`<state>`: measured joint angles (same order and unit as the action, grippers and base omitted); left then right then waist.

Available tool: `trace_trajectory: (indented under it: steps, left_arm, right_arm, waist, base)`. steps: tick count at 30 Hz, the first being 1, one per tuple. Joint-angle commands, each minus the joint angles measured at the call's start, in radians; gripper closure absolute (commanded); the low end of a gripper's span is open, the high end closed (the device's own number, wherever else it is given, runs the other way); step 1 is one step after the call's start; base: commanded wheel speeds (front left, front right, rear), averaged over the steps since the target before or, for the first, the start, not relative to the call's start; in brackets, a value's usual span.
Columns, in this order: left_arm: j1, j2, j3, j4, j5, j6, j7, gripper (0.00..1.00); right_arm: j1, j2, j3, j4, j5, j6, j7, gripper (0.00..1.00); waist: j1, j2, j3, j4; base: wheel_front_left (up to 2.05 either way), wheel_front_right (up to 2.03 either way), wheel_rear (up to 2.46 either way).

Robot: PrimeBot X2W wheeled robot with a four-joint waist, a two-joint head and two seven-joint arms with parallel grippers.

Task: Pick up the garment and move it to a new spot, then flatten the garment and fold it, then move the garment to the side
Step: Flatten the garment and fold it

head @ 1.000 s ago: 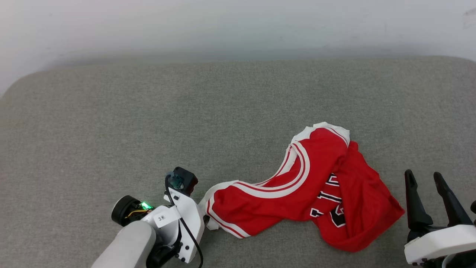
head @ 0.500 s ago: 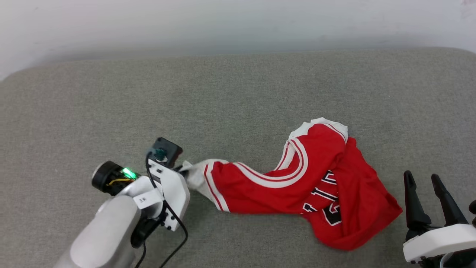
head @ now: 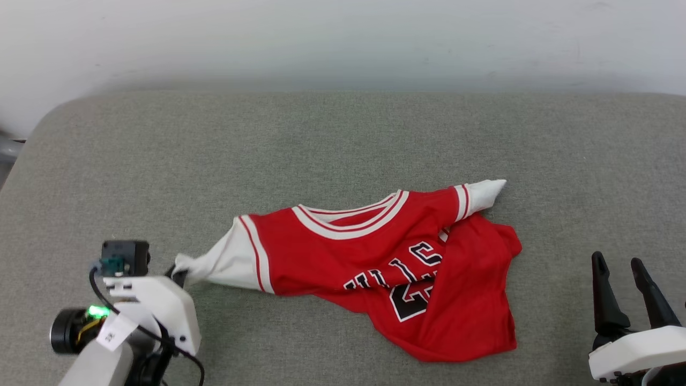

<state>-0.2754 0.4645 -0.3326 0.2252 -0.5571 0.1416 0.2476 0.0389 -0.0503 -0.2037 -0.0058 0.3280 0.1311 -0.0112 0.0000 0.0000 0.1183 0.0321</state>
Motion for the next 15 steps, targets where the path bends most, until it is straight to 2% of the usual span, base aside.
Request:
trace_trajectory:
  steps: [1,5,9,10,11,12,13,14,15]
  left_arm:
    - [0.064,-0.010,0.017,0.016,-0.035,0.014,0.006,1.00]
    - [0.163,-0.040,0.040,0.058,-0.103,0.023,0.010,1.00]
    - [0.216,-0.066,0.043,0.093,-0.139,0.013,0.003,1.00]
    - [0.220,-0.070,0.043,0.095,-0.137,0.012,-0.010,0.65]
    - [0.220,-0.070,0.043,0.095,-0.137,0.012,-0.010,0.65]
    - [0.222,-0.076,0.043,0.096,-0.136,0.009,-0.024,0.11]
    - [0.222,-0.081,0.042,0.096,-0.135,0.003,-0.037,0.00]
    - [0.201,-0.090,0.050,0.081,-0.112,0.007,-0.122,0.00]
    - [0.194,-0.092,0.053,0.073,-0.104,0.009,-0.149,0.00]
  right_arm:
    - [0.000,0.000,-0.002,0.002,0.006,-0.001,0.002,0.00]
    - [-0.003,0.000,-0.004,0.006,0.005,-0.001,0.007,0.00]
    - [-0.003,0.000,-0.010,0.003,0.000,-0.001,0.017,0.00]
    - [-0.001,0.000,-0.012,0.000,-0.004,-0.001,0.018,0.00]
    - [-0.001,0.000,-0.012,0.000,-0.004,-0.001,0.018,0.00]
    - [0.001,0.000,-0.015,-0.002,-0.005,-0.001,0.021,0.00]
    - [0.003,0.000,-0.016,-0.005,-0.009,-0.001,0.025,0.00]
    - [0.012,0.000,-0.023,-0.011,-0.014,-0.001,0.038,0.00]
    - [0.013,0.000,-0.024,-0.013,-0.016,-0.001,0.043,0.00]
  waist:
    - [0.0000,0.0000,0.001,0.005]
    - [0.0000,0.0000,-0.004,0.012]
    - [0.0000,0.0000,-0.015,0.019]
    - [0.0000,0.0000,-0.018,0.022]
    - [0.0000,0.0000,-0.018,0.022]
    - [0.0000,0.0000,-0.022,0.025]
    - [0.0000,0.0000,-0.027,0.028]
    - [0.0000,0.0000,-0.049,0.033]
    - [0.0000,0.0000,-0.053,0.034]
  base:
    - [0.00,0.00,0.00]
    - [0.00,0.00,0.00]
    - [0.00,0.00,0.00]
    - [0.00,0.00,0.00]
    - [0.00,0.00,0.00]
    - [0.00,0.00,0.00]
    - [0.00,0.00,0.00]
    - [0.00,0.00,0.00]
    - [0.00,0.00,0.00]
